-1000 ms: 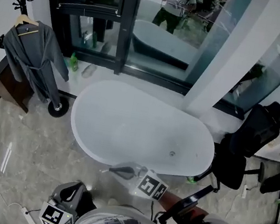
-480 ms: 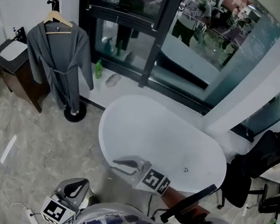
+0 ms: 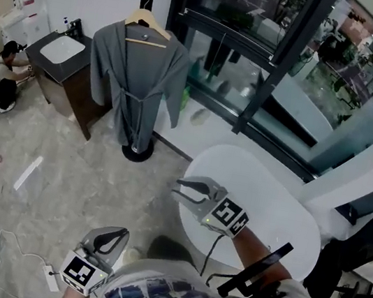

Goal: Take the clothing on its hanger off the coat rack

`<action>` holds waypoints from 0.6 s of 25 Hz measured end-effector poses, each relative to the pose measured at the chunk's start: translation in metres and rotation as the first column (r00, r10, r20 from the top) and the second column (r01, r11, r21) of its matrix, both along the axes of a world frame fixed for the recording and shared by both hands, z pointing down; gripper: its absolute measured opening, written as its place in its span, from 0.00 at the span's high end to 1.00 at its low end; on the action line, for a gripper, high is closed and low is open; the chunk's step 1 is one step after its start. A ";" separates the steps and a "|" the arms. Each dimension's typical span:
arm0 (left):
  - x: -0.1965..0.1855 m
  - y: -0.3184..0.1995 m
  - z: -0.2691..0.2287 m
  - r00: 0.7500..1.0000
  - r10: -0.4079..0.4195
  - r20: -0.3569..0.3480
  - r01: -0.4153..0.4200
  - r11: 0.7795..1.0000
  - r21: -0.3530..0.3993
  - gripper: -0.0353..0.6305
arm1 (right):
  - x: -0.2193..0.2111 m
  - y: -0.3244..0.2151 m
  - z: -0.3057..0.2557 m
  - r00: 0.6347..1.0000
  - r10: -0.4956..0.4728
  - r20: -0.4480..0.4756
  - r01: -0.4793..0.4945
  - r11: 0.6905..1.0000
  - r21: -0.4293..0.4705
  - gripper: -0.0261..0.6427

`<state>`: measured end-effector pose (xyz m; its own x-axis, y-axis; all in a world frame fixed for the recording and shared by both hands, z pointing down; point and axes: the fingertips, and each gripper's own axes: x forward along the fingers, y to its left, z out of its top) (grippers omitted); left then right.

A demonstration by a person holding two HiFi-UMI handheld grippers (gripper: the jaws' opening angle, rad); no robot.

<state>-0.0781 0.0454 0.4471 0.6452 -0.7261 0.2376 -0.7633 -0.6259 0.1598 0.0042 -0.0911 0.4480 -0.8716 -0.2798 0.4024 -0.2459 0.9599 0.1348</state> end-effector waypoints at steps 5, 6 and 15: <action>-0.039 -0.038 0.001 0.997 -0.076 -0.007 0.076 0.997 -0.002 0.92 | -0.018 -0.099 -0.009 0.998 0.024 -0.059 -0.020 0.998 0.057 0.78; -0.046 -0.049 0.000 0.996 -0.093 -0.005 0.093 0.996 -0.002 0.92 | -0.023 -0.122 -0.012 0.997 0.029 -0.068 -0.025 0.997 0.069 0.78; -0.088 -0.150 -0.025 0.980 -0.196 0.017 0.196 0.980 0.020 0.92 | -0.054 -0.333 -0.061 0.994 0.090 -0.064 -0.079 0.986 0.146 0.72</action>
<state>-0.1661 -0.1048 0.4226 0.4854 -0.8424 0.2342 -0.8743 -0.4663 0.1346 -0.0498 -0.4238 0.3874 -0.8134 -0.4104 0.4123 -0.3103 0.9056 0.2892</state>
